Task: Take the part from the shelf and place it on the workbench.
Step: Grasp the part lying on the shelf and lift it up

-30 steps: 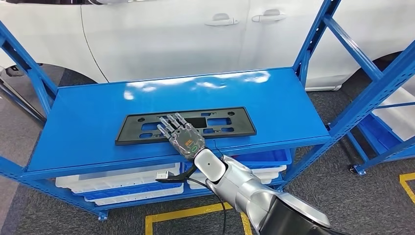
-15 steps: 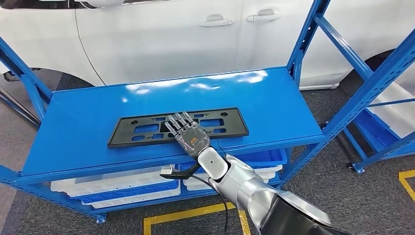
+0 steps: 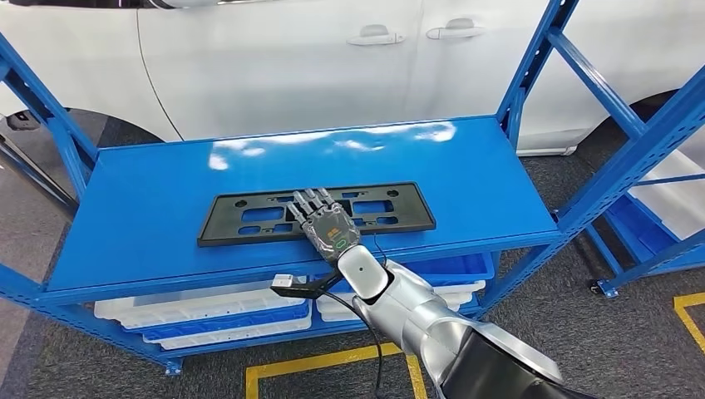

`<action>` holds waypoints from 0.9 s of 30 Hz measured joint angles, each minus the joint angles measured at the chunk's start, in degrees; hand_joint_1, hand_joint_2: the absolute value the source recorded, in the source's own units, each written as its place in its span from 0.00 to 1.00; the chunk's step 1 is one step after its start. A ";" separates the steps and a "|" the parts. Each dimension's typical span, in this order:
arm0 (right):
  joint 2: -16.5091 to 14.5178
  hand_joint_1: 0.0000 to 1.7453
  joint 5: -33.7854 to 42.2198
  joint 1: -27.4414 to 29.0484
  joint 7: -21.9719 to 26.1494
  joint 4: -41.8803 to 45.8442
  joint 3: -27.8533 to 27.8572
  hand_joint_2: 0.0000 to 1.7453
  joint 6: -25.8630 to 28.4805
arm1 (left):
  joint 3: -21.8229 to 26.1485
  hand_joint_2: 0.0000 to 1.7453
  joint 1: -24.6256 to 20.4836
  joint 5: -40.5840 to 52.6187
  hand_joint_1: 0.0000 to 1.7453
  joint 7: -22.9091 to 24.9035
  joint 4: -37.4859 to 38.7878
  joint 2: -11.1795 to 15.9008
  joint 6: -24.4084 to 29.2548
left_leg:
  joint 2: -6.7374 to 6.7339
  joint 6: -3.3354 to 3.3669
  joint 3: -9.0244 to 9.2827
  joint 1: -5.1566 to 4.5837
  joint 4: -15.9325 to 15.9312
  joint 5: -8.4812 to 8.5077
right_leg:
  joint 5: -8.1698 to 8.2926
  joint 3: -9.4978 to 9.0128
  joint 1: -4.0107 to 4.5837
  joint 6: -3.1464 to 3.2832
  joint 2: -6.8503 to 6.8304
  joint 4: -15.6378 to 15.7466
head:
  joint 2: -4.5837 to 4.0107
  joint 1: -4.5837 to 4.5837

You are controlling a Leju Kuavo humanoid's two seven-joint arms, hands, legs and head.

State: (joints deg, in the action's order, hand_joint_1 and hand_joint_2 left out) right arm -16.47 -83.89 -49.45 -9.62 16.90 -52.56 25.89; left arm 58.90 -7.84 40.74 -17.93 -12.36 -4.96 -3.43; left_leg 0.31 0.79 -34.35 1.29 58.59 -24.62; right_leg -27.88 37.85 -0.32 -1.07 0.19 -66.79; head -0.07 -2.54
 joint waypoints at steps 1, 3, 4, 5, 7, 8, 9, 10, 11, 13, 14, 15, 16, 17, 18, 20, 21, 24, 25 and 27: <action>-0.08 0.00 0.95 -0.25 -0.28 0.00 0.90 1.00 -1.12 | -0.03 0.00 0.01 -0.07 0.00 -0.01 -0.01 -0.01 0.00 | 0.06 -0.15 0.04 -0.11 0.05 -0.04 | 1.36 -1.95 0.14 0.29 -0.01 3.91 | 0.00 0.00; -0.21 0.00 2.13 -0.59 -0.80 0.00 2.79 1.00 -2.43 | -0.08 0.00 0.04 -0.15 0.00 -0.03 0.00 -0.02 0.01 | 0.14 -0.68 0.03 -0.27 0.03 -0.02 | 2.28 -3.85 0.43 0.75 0.00 7.98 | 0.00 0.00; -0.22 0.00 2.42 -0.68 -0.94 0.00 3.68 1.00 -2.63 | -0.10 0.00 0.08 -0.15 0.00 -0.03 0.00 -0.01 0.01 | 0.16 -1.05 0.04 -0.33 -0.07 0.02 | 2.18 -3.88 0.59 0.93 0.03 8.27 | 0.00 0.00; -0.22 0.00 2.57 -0.75 -1.02 0.00 4.48 1.00 -2.57 | -0.11 0.00 0.13 -0.15 0.00 -0.04 0.00 -0.01 0.02 | 0.15 -1.42 0.13 -0.30 -0.24 0.07 | 2.34 -3.91 0.52 1.24 0.07 8.44 | 0.00 -0.01; -0.19 0.00 2.62 -0.86 -1.11 -0.02 5.61 1.00 -2.26 | -0.13 0.00 0.18 -0.15 0.00 -0.04 -0.01 0.02 0.09 | 0.09 -2.02 -0.13 -0.19 0.58 -0.74 | 2.77 -4.21 0.27 1.92 0.04 9.08 | 0.00 -0.01; -0.20 0.00 2.55 -0.85 -1.15 -0.04 5.98 1.00 -2.05 | -0.15 0.00 0.17 -0.15 0.00 -0.04 -0.01 0.03 0.13 | 0.07 -2.26 -0.93 -0.14 2.49 -2.03 | 2.98 -4.35 0.11 2.22 -0.02 9.40 | 0.00 -0.02; -0.21 0.00 2.48 -0.76 -1.17 -0.06 6.25 1.00 -1.85 | -0.16 0.00 0.18 -0.15 0.00 -0.04 -0.01 0.03 0.16 | 0.04 -2.43 -2.30 -0.07 5.60 -3.84 | 3.07 -4.39 0.10 2.40 -0.07 9.53 | 0.00 -0.02; -0.21 0.00 2.42 -0.64 -1.17 -0.08 6.46 1.00 -1.61 | -0.17 0.00 0.22 -0.14 0.00 -0.04 0.00 0.02 0.18 | 0.03 -2.63 -4.04 -0.06 9.48 -5.77 | 3.07 -4.35 0.14 2.53 -0.09 9.53 | 0.00 -0.02; -0.21 0.00 2.36 -0.49 -1.17 -0.10 6.64 1.00 -1.32 | -0.17 0.00 0.29 -0.13 0.00 -0.04 0.01 0.01 0.19 | 0.03 -2.80 -5.65 -0.04 13.07 -7.18 | 3.06 -4.32 0.20 2.59 -0.09 9.51 | 0.00 -0.02; -0.21 0.00 2.21 -0.29 -1.16 -0.11 6.92 1.00 -0.73 | -0.18 0.00 0.43 -0.10 0.00 -0.04 0.01 0.01 0.22 | 0.02 -3.00 -6.52 -0.03 15.20 -6.92 | 2.99 -4.38 0.27 2.59 -0.07 9.44 | 0.00 -0.02; -0.21 0.00 2.07 -0.25 -1.14 -0.11 7.02 1.00 -0.47 | -0.18 0.00 0.44 -0.08 0.00 -0.04 0.00 0.04 0.23 | 0.01 -2.99 -5.38 -0.03 12.94 -5.26 | 2.91 -4.46 0.26 2.53 -0.06 9.37 | 0.00 -0.02; -0.22 0.00 1.93 -0.23 -1.08 -0.11 7.11 1.00 -0.27 | -0.19 0.00 0.42 -0.03 0.00 -0.04 -0.01 0.08 0.26 | -0.02 -2.89 -3.46 -0.02 9.05 -3.17 | 2.78 -4.54 0.24 2.40 -0.03 9.24 | 0.00 -0.02; -0.22 0.00 1.80 -0.21 -1.00 -0.11 7.19 1.00 -0.11 | -0.19 0.00 0.38 0.03 0.00 -0.04 0.00 0.11 0.28 | -0.06 -2.70 -1.55 -0.08 5.17 -1.71 | 2.59 -4.53 0.35 2.18 0.00 9.02 | 0.00 -0.02; -0.23 0.00 1.70 -0.20 -0.91 -0.12 7.28 1.00 0.04 | -0.19 0.00 0.34 0.08 0.00 -0.04 -0.01 0.14 0.30 | -0.07 -2.36 -0.11 -0.16 2.19 -0.81 | 2.46 -4.41 0.45 1.92 0.04 8.80 | 0.01 -0.02; -0.24 0.00 1.64 -0.19 -0.79 -0.12 7.36 1.00 0.23 | -0.20 0.00 0.34 0.13 0.00 -0.04 -0.01 0.15 0.32 | -0.06 -2.00 0.63 -0.26 0.49 -0.57 | 2.38 -4.25 0.56 1.65 0.07 8.62 | 0.01 -0.02; -0.25 0.00 1.58 -0.18 -0.60 -0.11 7.48 1.00 0.63 | -0.21 0.00 0.41 0.17 0.00 -0.04 -0.01 0.13 0.36 | 0.02 -1.23 0.69 -0.34 -0.01 -0.75 | 2.42 -4.03 0.65 1.13 0.11 8.57 | 0.01 -0.01; -0.25 0.00 1.56 -0.17 -0.50 -0.11 7.52 1.00 0.77 | -0.23 0.00 0.46 0.18 0.00 -0.04 -0.01 0.10 0.39 | 0.01 -0.91 0.72 -0.26 -0.18 -0.64 | 2.26 -4.01 0.59 0.81 0.11 8.41 | 0.00 -0.01; -0.24 0.00 1.54 -0.04 -0.34 -0.12 7.60 1.00 0.88 | -0.27 0.00 0.46 0.20 0.00 -0.08 -0.01 0.07 0.51 | -0.10 0.00 0.85 -0.06 -0.58 -0.38 | -1.06 -1.57 0.31 -0.14 0.07 3.03 | 0.00 -0.01; -0.22 0.00 1.53 0.10 -0.33 -0.13 7.62 1.00 0.90 | -0.28 0.00 0.46 0.20 0.00 -0.10 -0.01 0.09 0.55 | -0.13 0.14 0.83 -0.08 -0.58 -0.39 | -2.84 0.31 0.21 -0.36 0.05 -0.79 | 0.00 -0.01; -0.18 0.00 1.49 0.41 -0.28 -0.16 7.64 1.00 0.97 | -0.28 0.00 0.50 0.20 0.00 -0.11 -0.01 0.13 0.64 | -0.13 0.23 0.85 -0.12 -0.55 -0.46 | -4.71 3.59 -0.01 -0.62 0.04 -7.12 | 0.00 -0.01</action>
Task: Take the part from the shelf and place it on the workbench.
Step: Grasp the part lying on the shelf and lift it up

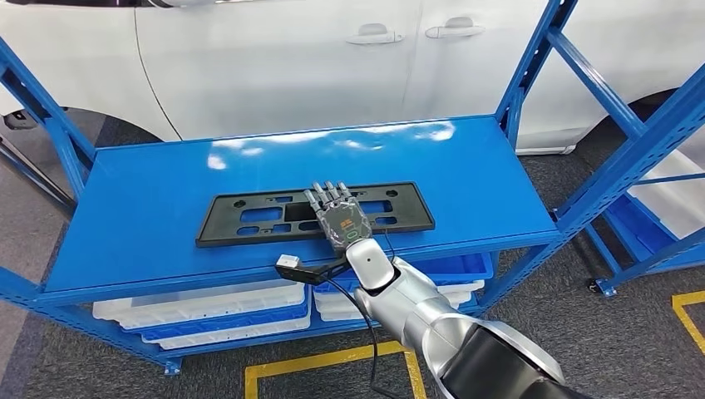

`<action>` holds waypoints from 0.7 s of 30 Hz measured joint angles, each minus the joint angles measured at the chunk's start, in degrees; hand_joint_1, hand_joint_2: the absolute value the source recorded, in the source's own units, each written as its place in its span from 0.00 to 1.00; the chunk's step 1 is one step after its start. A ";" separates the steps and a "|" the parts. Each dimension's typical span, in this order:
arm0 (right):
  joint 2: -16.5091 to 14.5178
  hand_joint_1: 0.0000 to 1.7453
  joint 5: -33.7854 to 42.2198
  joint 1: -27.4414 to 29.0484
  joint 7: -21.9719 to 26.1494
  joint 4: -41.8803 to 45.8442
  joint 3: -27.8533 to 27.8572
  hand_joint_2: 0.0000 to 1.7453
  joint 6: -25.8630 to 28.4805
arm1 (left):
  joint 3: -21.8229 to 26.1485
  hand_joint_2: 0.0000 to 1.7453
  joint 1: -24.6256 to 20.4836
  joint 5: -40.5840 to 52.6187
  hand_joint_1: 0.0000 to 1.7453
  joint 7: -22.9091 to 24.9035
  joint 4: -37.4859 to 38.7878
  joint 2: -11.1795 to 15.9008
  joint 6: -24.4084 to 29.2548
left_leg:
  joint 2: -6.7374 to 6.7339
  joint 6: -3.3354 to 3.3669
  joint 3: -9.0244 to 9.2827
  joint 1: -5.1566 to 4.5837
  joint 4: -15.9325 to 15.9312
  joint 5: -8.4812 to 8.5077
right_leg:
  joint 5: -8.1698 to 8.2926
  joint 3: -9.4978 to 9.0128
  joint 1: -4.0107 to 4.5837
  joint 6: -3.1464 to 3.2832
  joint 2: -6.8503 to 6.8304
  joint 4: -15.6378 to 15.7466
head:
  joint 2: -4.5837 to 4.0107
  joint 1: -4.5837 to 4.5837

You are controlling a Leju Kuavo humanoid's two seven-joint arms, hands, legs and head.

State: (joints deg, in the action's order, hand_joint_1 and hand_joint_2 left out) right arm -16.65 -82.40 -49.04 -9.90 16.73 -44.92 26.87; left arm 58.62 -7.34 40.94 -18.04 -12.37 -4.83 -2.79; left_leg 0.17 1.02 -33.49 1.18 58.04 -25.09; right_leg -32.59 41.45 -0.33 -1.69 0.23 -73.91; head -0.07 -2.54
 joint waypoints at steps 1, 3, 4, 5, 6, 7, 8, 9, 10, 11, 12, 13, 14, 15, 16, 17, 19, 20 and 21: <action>0.01 0.00 -0.04 0.08 0.08 -0.01 0.02 1.00 0.04 | 0.00 0.00 0.03 0.00 0.00 -0.01 -0.01 0.02 0.06 | 0.02 -0.03 0.07 0.00 0.01 -0.05 | 0.63 0.39 -0.08 -0.01 -0.01 -0.45 | 0.00 0.00; -0.01 0.00 -0.12 0.09 0.40 -0.02 0.09 1.00 0.22 | -0.02 0.00 0.06 0.01 0.00 -0.05 0.01 0.00 0.16 | 0.11 -0.22 0.38 0.00 0.01 -0.20 | 4.41 -2.02 -0.13 0.30 -0.01 5.08 | 0.00 0.00; -0.03 0.00 -0.18 0.07 0.60 -0.01 0.17 1.00 0.34 | -0.03 0.00 0.06 0.00 0.00 -0.10 0.01 -0.02 0.19 | 0.15 -0.37 0.55 -0.04 0.02 -0.30 | 6.17 -4.00 -0.04 0.62 -0.01 9.27 | 0.00 0.00; -0.10 0.00 -0.25 0.06 0.75 -0.01 0.26 1.00 0.49 | -0.05 0.00 0.02 -0.01 0.00 -0.15 0.02 -0.04 0.20 | 0.19 -0.60 0.64 -0.13 0.04 -0.43 | 7.35 -5.57 0.10 0.93 -0.02 12.66 | 0.01 0.00; -0.17 0.00 -0.33 0.07 0.86 -0.01 0.36 1.00 0.62 | -0.06 0.00 0.00 -0.01 0.00 -0.21 0.02 -0.06 0.22 | 0.20 -0.86 0.68 -0.19 0.03 -0.52 | 7.85 -6.55 0.27 1.20 -0.02 14.80 | 0.01 -0.01; -0.24 0.00 -0.42 0.08 0.94 -0.01 0.46 1.00 0.72 | -0.07 0.00 -0.01 -0.01 0.00 -0.25 0.01 -0.07 0.26 | 0.21 -1.17 0.71 -0.25 -0.03 -0.59 | 7.77 -6.89 0.45 1.45 0.00 15.64 | 0.01 -0.01; -0.32 0.00 -0.48 0.09 0.97 -0.01 0.54 1.00 0.79 | -0.07 0.00 -0.01 -0.01 0.00 -0.27 0.01 -0.07 0.30 | 0.21 -1.52 0.78 -0.27 -0.16 -0.62 | 7.78 -6.90 0.54 1.69 0.02 15.79 | 0.01 -0.01; -0.41 0.00 -0.56 0.10 1.01 0.01 0.63 1.00 0.84 | -0.07 0.00 0.01 -0.02 0.00 -0.30 0.01 -0.07 0.34 | 0.18 -1.83 0.87 -0.20 -0.23 -0.70 | 7.87 -7.07 0.44 2.02 0.03 16.03 | 0.01 -0.01; -0.51 0.00 -0.66 0.11 1.05 0.03 0.71 1.00 0.86 | -0.07 0.00 0.02 -0.03 0.00 -0.34 0.00 -0.05 0.37 | 0.16 -2.13 0.85 -0.15 0.09 -1.02 | 7.97 -7.32 0.31 2.34 0.01 16.33 | 0.01 -0.01; -0.63 0.00 -0.77 0.14 1.10 0.04 0.77 1.00 0.87 | -0.07 0.00 0.00 -0.04 0.00 -0.39 0.00 -0.04 0.38 | 0.14 -2.38 0.31 -0.09 1.43 -1.89 | 8.06 -7.58 0.16 2.70 -0.05 16.64 | 0.01 -0.02; -0.76 0.00 -0.89 0.24 1.15 0.06 0.81 1.00 0.89 | -0.07 0.00 0.01 -0.04 0.00 -0.43 0.00 -0.03 0.38 | 0.13 -2.60 -0.89 -0.02 4.04 -3.29 | 8.09 -7.80 0.06 2.97 -0.12 16.87 | 0.00 -0.02; -0.83 0.00 -0.97 0.38 1.23 0.05 0.81 1.00 0.89 | -0.07 0.00 0.05 -0.04 0.00 -0.46 0.01 -0.02 0.37 | 0.13 -2.80 -2.63 0.00 7.63 -4.98 | 8.01 -7.89 0.13 3.17 -0.16 16.91 | 0.00 -0.02; -0.88 0.00 -1.04 0.54 1.33 0.05 0.81 1.00 0.90 | -0.07 0.00 0.11 -0.04 0.00 -0.49 0.01 -0.03 0.37 | 0.12 -2.99 -4.67 0.02 11.57 -6.55 | 7.91 -7.94 0.19 3.36 -0.19 16.89 | 0.00 -0.02; -0.93 0.00 -1.09 0.69 1.46 0.05 0.81 1.00 0.91 | -0.07 0.00 0.20 -0.04 0.00 -0.51 0.02 -0.03 0.37 | 0.12 -3.15 -6.32 0.04 14.54 -7.30 | 7.80 -8.02 0.26 3.44 -0.18 16.86 | 0.00 -0.02; -0.97 0.00 -1.15 0.77 1.60 0.06 0.81 1.00 0.93 | -0.07 0.00 0.28 -0.04 0.00 -0.52 0.01 -0.02 0.37 | 0.12 -3.24 -7.06 0.04 15.55 -6.91 | 7.63 -8.17 0.30 3.47 -0.15 16.83 | 0.00 -0.02; -1.04 0.00 -1.21 0.80 1.73 0.07 0.81 1.00 0.95 | -0.07 0.00 0.33 -0.04 0.00 -0.55 0.01 0.01 0.38 | 0.11 -3.25 -6.73 0.04 14.40 -5.46 | 7.43 -8.42 0.31 3.43 -0.11 16.79 | 0.00 -0.02; -1.21 0.00 -1.32 0.81 1.92 0.07 0.83 1.00 0.95 | -0.07 0.00 0.32 -0.05 0.00 -0.65 0.01 0.09 0.38 | 0.03 -3.06 -3.68 0.06 7.26 -1.17 | 6.88 -9.01 0.29 3.14 -0.05 16.60 | 0.00 -0.02; -1.28 0.00 -1.35 0.81 1.99 0.08 0.84 1.00 0.94 | -0.07 0.00 0.27 -0.05 0.00 -0.72 0.02 0.11 0.37 | 0.00 -2.83 -2.04 -0.02 3.71 0.10 | 6.59 -9.13 0.40 2.90 -0.01 16.38 | 0.00 -0.02; -1.34 0.00 -1.37 0.79 2.04 0.09 0.86 1.00 0.92 | -0.07 0.00 0.22 -0.05 0.00 -0.76 0.02 0.13 0.36 | -0.02 -2.50 -1.00 -0.09 1.36 0.68 | 6.39 -9.14 0.52 2.64 0.02 16.24 | 0.00 -0.02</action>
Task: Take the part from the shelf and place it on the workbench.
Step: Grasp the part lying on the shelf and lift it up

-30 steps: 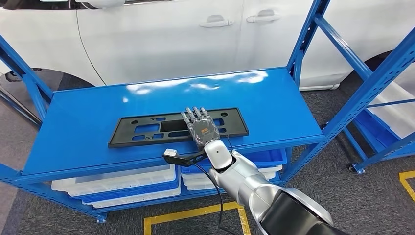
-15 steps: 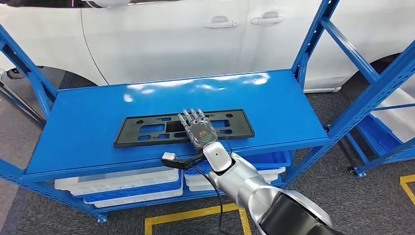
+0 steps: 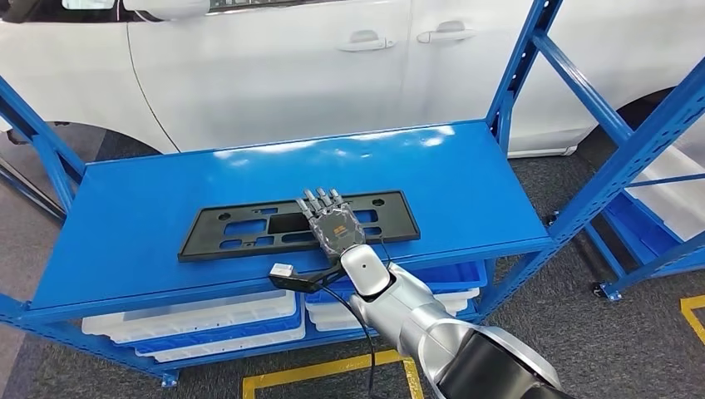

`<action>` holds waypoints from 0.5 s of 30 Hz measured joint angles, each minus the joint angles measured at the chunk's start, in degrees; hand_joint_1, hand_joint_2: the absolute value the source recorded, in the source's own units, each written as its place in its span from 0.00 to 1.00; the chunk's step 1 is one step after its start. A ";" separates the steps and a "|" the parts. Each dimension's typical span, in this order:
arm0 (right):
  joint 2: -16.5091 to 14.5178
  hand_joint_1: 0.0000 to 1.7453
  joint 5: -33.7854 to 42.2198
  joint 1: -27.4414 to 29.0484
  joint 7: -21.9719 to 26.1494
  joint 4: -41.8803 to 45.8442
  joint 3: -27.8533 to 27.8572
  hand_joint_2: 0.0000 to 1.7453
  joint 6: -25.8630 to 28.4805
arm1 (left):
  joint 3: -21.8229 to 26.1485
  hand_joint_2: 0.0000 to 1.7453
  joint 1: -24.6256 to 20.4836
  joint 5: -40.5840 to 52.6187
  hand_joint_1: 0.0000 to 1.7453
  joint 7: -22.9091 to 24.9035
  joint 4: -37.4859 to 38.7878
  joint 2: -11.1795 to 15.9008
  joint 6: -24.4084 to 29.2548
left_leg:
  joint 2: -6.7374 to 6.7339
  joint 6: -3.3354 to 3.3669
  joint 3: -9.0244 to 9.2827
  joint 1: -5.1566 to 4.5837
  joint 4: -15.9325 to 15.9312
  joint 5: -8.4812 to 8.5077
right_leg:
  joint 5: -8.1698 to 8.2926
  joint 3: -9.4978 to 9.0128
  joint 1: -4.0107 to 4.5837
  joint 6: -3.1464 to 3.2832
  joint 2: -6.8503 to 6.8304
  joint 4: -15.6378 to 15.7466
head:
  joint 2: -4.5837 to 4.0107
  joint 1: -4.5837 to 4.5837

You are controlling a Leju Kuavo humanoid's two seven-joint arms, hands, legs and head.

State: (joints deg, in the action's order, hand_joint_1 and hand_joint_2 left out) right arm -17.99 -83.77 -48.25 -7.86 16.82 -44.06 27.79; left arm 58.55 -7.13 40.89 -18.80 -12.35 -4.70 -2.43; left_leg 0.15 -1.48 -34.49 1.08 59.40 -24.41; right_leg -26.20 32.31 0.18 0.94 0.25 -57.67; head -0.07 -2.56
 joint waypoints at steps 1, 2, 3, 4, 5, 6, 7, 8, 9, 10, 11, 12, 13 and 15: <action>-0.08 0.00 -0.02 -0.04 0.05 0.02 0.04 1.00 -0.02 | 0.00 0.00 -0.04 0.00 0.00 -0.03 0.00 0.01 -0.01 | 0.01 0.36 0.45 -0.11 -1.03 -0.10 | -0.12 0.06 0.10 -0.27 0.03 -0.08 | 0.01 0.00; -0.14 0.03 -0.02 -0.09 0.09 0.04 0.09 1.00 -0.07 | 0.00 0.00 -0.07 0.00 0.00 -0.06 0.00 0.01 -0.02 | 0.07 0.74 0.57 -0.22 -1.26 -0.33 | -0.17 0.11 0.18 -0.55 0.06 -0.10 | 0.01 0.00; -0.23 0.23 -0.02 -0.15 0.15 0.05 0.15 1.00 -0.15 | -0.01 0.00 -0.07 0.00 0.00 -0.08 0.00 -0.02 -0.02 | 0.08 1.15 0.57 -0.13 -1.28 -0.29 | -0.25 0.08 0.18 -0.81 0.07 -0.04 | 0.01 0.00; -0.31 0.42 -0.01 -0.21 0.22 0.05 0.25 1.00 -0.28 | -0.02 0.00 -0.07 0.00 0.00 -0.10 -0.01 -0.04 -0.02 | 0.08 1.46 0.73 -0.04 -1.44 -0.25 | -0.57 0.08 0.14 -1.09 0.07 -0.33 | 0.01 0.01; -0.35 0.67 0.02 -0.23 0.31 0.05 0.34 1.00 -0.48 | -0.03 0.00 -0.10 0.00 0.00 -0.12 -0.01 -0.06 -0.02 | 0.07 1.78 0.89 0.08 -1.62 -0.20 | -1.36 0.51 0.09 -1.37 0.05 -1.49 | 0.01 0.01; -0.38 0.89 0.10 -0.20 0.40 0.03 0.43 1.00 -0.76 | -0.04 0.00 -0.16 -0.01 0.00 -0.15 -0.01 -0.08 -0.02 | 0.06 2.04 1.04 0.20 -1.77 -0.17 | -2.64 1.60 0.00 -1.65 0.05 -3.84 | 0.01 0.01; -0.37 0.94 0.19 -0.06 0.50 0.00 0.52 1.00 -1.02 | -0.04 0.00 -0.20 -0.03 0.00 -0.18 -0.01 -0.07 -0.02 | 0.05 2.22 1.10 0.18 -1.80 -0.23 | -4.29 3.39 -0.16 -1.90 0.02 -7.40 | 0.01 0.02; -0.36 1.00 0.27 0.17 0.59 -0.04 0.58 1.00 -1.25 | -0.04 0.00 -0.22 -0.05 0.00 -0.21 -0.01 -0.06 -0.02 | 0.05 2.38 1.10 0.16 -1.79 -0.31 | -5.86 5.64 -0.30 -2.09 0.01 -11.49 | 0.01 0.02; -0.35 1.00 0.33 0.45 0.65 -0.08 0.64 1.00 -1.44 | -0.04 0.00 -0.20 -0.09 0.00 -0.23 -0.02 -0.06 -0.02 | 0.05 2.45 1.13 0.13 -1.77 -0.40 | -6.78 7.69 -0.44 -2.23 0.01 -14.89 | 0.01 0.02; -0.34 1.00 0.34 0.69 0.71 -0.11 0.71 1.00 -1.55 | -0.04 0.00 -0.15 -0.11 0.00 -0.24 -0.02 -0.06 -0.03 | 0.07 2.48 1.20 0.12 -1.76 -0.51 | -6.64 8.99 -0.53 -2.29 0.01 -16.60 | 0.01 0.02; -0.33 1.00 0.34 0.82 0.76 -0.12 0.77 1.00 -1.69 | -0.04 0.00 -0.10 -0.14 0.00 -0.24 -0.01 -0.07 -0.04 | 0.11 2.44 1.35 0.12 -1.74 -0.64 | -5.36 9.19 -0.58 -2.25 0.00 -16.04 | 0.01 0.02; -0.33 1.00 0.34 0.87 0.80 -0.13 0.83 1.00 -1.87 | -0.04 0.00 -0.07 -0.15 0.00 -0.25 -0.01 -0.08 -0.07 | 0.15 2.36 1.59 0.12 -1.73 -0.81 | -3.12 8.25 -0.60 -2.11 0.00 -13.19 | 0.01 0.02; -0.33 1.00 0.34 0.86 0.84 -0.13 0.88 1.00 -2.03 | -0.04 0.00 -0.04 -0.15 0.00 -0.25 0.00 -0.10 -0.13 | 0.19 2.23 1.84 0.12 -1.74 -1.01 | -0.60 6.63 -0.55 -1.84 0.00 -9.02 | 0.00 0.02; -0.34 1.00 0.33 0.79 0.85 -0.13 0.95 1.00 -2.26 | -0.04 0.00 -0.08 -0.16 0.00 -0.26 0.00 -0.19 -0.29 | 0.25 1.79 2.03 -0.08 -1.63 -1.39 | 2.32 3.86 -0.25 -1.27 0.02 -2.25 | 0.00 0.02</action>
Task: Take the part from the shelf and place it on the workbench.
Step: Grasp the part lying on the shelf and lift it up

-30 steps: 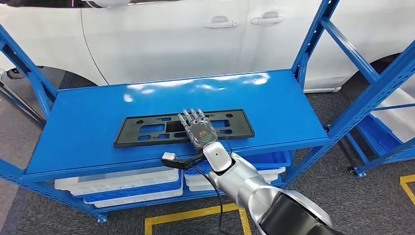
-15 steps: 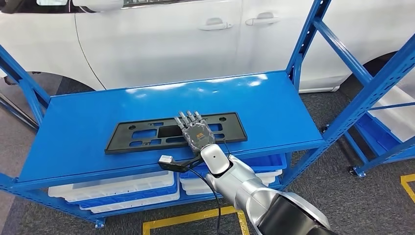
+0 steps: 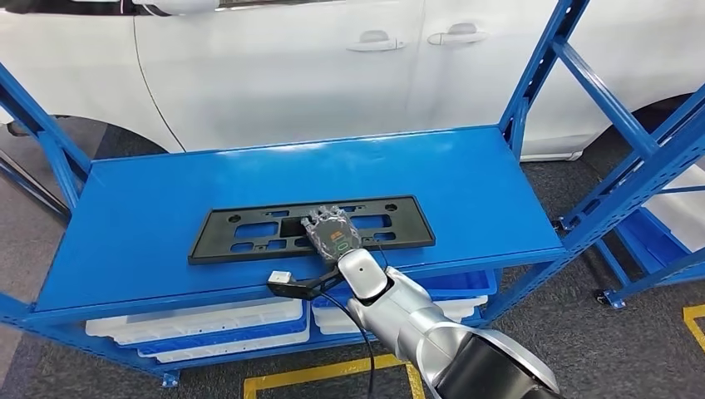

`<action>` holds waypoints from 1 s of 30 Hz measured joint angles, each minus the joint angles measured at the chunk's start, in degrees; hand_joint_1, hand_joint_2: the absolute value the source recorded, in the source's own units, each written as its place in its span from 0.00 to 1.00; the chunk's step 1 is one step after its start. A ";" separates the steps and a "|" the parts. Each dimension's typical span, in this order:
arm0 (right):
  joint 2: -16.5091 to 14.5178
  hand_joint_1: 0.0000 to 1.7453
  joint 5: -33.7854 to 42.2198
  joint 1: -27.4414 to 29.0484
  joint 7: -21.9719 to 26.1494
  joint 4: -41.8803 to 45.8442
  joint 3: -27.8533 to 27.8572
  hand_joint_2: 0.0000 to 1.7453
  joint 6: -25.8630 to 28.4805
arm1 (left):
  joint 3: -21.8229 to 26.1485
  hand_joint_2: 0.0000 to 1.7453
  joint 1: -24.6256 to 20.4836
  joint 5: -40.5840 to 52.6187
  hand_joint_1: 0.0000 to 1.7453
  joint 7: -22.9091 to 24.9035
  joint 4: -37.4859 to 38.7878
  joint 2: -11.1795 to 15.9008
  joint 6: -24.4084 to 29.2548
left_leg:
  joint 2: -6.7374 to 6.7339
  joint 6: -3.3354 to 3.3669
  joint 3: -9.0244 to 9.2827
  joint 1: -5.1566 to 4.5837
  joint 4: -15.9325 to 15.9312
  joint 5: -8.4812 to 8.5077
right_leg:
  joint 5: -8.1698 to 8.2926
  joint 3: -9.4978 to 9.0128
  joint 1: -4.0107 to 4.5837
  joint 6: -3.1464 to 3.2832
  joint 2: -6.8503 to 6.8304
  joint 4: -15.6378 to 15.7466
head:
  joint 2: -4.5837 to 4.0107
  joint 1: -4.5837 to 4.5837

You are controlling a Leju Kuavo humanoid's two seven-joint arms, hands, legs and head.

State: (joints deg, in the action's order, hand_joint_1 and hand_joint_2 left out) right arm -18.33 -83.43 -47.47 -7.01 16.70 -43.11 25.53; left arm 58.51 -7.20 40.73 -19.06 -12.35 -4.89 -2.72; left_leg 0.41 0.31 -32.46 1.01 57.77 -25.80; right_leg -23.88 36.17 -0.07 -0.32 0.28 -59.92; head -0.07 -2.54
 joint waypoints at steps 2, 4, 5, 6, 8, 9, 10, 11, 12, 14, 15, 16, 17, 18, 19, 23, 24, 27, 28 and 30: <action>0.02 1.00 -0.03 -0.04 0.04 0.00 0.04 1.00 -0.11 | 0.00 0.00 -0.05 -0.05 0.00 -0.01 0.00 -0.04 -0.16 | 0.01 -0.62 -0.11 -0.12 -0.02 -0.15 | 0.05 -0.53 0.31 0.42 0.09 1.71 | 0.01 -0.01; 0.03 1.00 -0.07 -0.08 0.11 0.02 0.05 1.00 -0.23 | 0.00 0.00 -0.08 -0.14 0.00 -0.03 0.00 -0.02 -0.24 | -0.04 -1.27 -0.04 -0.03 0.02 -0.43 | 0.08 -0.69 0.15 0.89 0.16 2.17 | 0.01 -0.01; 0.02 1.00 -0.08 -0.13 0.14 0.03 0.06 1.00 -0.27 | 0.00 0.00 -0.10 -0.18 0.00 -0.04 0.00 -0.01 -0.24 | -0.07 -1.52 -0.31 0.01 0.84 -1.07 | 0.10 -0.93 0.00 1.21 0.12 2.44 | 0.00 -0.01; 0.01 1.00 -0.08 -0.18 0.13 0.04 0.07 1.00 -0.31 | 0.00 0.00 -0.12 -0.20 0.00 -0.06 0.00 0.00 -0.24 | -0.08 -1.73 -1.12 0.06 2.79 -2.24 | 0.12 -1.17 -0.15 1.49 0.04 2.71 | 0.00 -0.01; 0.00 1.00 -0.16 -0.23 0.13 0.03 0.07 1.00 -0.47 | 0.00 0.00 -0.07 -0.23 0.00 -0.09 0.00 -0.02 -0.26 | -0.10 -2.06 -4.52 0.18 9.84 -5.63 | 0.01 -1.39 -0.13 1.91 -0.10 2.82 | 0.00 -0.02; 0.00 1.00 -0.26 -0.21 0.14 0.02 0.07 1.00 -0.62 | 0.00 0.00 -0.02 -0.23 0.00 -0.09 0.00 -0.02 -0.27 | -0.11 -2.22 -6.44 0.22 13.53 -6.93 | -0.04 -1.41 -0.06 2.00 -0.11 2.79 | 0.00 -0.02; 0.01 1.00 -0.39 -0.19 0.15 0.01 0.07 1.00 -0.79 | 0.00 0.00 0.03 -0.25 0.00 -0.09 0.00 -0.03 -0.28 | -0.11 -2.35 -7.76 0.24 15.84 -7.31 | -0.11 -1.46 -0.01 2.04 -0.10 2.76 | 0.00 -0.02; 0.01 1.00 -0.51 -0.18 0.16 0.01 0.07 1.00 -0.93 | 0.00 0.00 0.05 -0.27 0.00 -0.09 0.00 -0.02 -0.28 | -0.11 -2.43 -8.12 0.25 16.11 -6.59 | -0.20 -1.54 0.01 2.02 -0.09 2.69 | 0.00 -0.02; 0.01 1.00 -0.58 -0.20 0.16 0.01 0.07 1.00 -1.02 | 0.00 0.00 0.04 -0.30 0.00 -0.10 0.00 0.01 -0.28 | -0.12 -2.44 -7.28 0.27 13.90 -4.76 | -0.33 -1.68 -0.02 1.95 -0.07 2.58 | 0.00 -0.02; 0.01 1.00 -0.63 -0.25 0.15 0.02 0.07 1.00 -1.07 | 0.00 0.00 -0.03 -0.34 0.00 -0.16 0.00 0.08 -0.32 | -0.15 -2.33 -3.84 0.25 6.22 -0.74 | -0.77 -1.90 0.03 1.57 -0.01 2.17 | 0.00 -0.02; 0.01 1.00 -0.60 -0.30 0.18 0.02 0.07 1.00 -1.03 | 0.00 0.00 -0.08 -0.37 0.00 -0.32 0.00 0.10 -0.41 | -0.13 -2.09 -2.42 0.19 3.12 0.37 | -0.97 -1.85 0.14 1.33 0.04 1.88 | 0.01 -0.02; 0.01 1.00 -0.46 -0.33 0.31 0.02 0.09 1.00 -0.93 | 0.00 0.25 -0.09 -0.39 0.00 -0.67 0.00 0.11 -0.56 | -0.10 -1.81 -1.68 0.11 1.43 0.71 | -1.06 -1.73 0.25 1.08 0.09 1.68 | 0.01 -0.02; 0.01 1.00 -0.15 -0.36 0.61 0.02 0.17 1.00 -0.71 | 0.00 0.50 -0.10 -0.43 0.00 -1.24 0.00 0.10 -0.76 | -0.06 -1.45 -1.51 0.00 0.95 0.49 | -1.06 -1.61 0.35 0.85 0.13 1.60 | 0.01 -0.02; 0.01 1.00 0.36 -0.38 1.10 0.03 0.31 1.00 -0.36 | 0.00 0.75 -0.09 -0.45 0.00 -2.01 0.00 0.10 -0.98 | -0.04 -1.05 -1.55 0.01 0.85 0.55 | -1.00 -1.53 0.37 0.64 0.16 1.60 | 0.01 -0.02; 0.01 1.00 1.24 -0.39 1.92 0.09 0.58 1.00 0.14 | -0.01 1.00 -0.08 -0.49 0.00 -2.87 0.00 0.08 -1.21 | -0.08 -0.71 -1.57 0.10 0.76 0.65 | -1.09 -1.49 0.33 0.37 0.15 1.56 | 0.01 -0.02; 0.01 1.00 7.60 -0.53 8.05 0.92 3.29 1.00 4.24 | -0.01 1.00 -0.25 -0.97 0.00 -5.80 0.00 0.06 -1.67 | -0.24 0.45 -1.49 0.34 0.42 0.92 | -6.01 2.48 0.03 -0.80 0.04 -7.06 | 0.00 0.01; 0.01 1.00 9.95 -0.56 10.50 1.40 4.39 1.00 5.53 | 0.00 1.00 -0.25 -1.14 0.00 -6.29 0.00 0.06 -1.69 | -0.27 0.55 -1.50 0.31 0.43 0.92 | -7.60 4.40 -0.07 -0.98 0.04 -11.06 | 0.00 0.01; 0.01 1.00 18.19 -0.76 19.06 4.02 8.06 1.00 7.49 | 0.01 1.00 -0.16 -1.73 0.00 -7.20 0.00 0.05 -1.73 | -0.27 0.54 -1.34 0.27 0.45 0.87 | -6.82 5.75 -0.21 -0.95 0.04 -13.63 | 0.00 0.01; -0.01 1.00 21.38 -0.85 21.89 5.50 9.30 1.00 7.34 | 0.01 1.00 -0.17 -1.97 0.00 -7.39 0.00 0.05 -1.82 | -0.25 0.50 -1.23 0.25 0.44 0.85 | -4.88 4.12 -0.18 -0.69 0.04 -10.30 | 0.00 0.01; -0.02 1.00 28.98 -0.74 27.05 9.84 11.84 1.00 5.54 | 0.06 1.00 -0.24 -2.51 0.00 -7.85 0.00 0.01 -2.27 | -0.21 0.28 -1.11 0.12 0.49 0.75 | -1.75 0.15 0.11 0.11 0.01 -2.26 | 0.00 0.00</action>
State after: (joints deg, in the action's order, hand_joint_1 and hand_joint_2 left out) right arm -18.34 -54.45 -48.21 20.04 26.54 -31.27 31.08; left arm 58.57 -7.45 38.22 -26.91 -12.35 -4.88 -4.98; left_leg 0.20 0.59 -33.57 1.13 58.25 -25.04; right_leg -25.64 36.32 0.04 -0.21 0.28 -62.17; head -0.07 -2.54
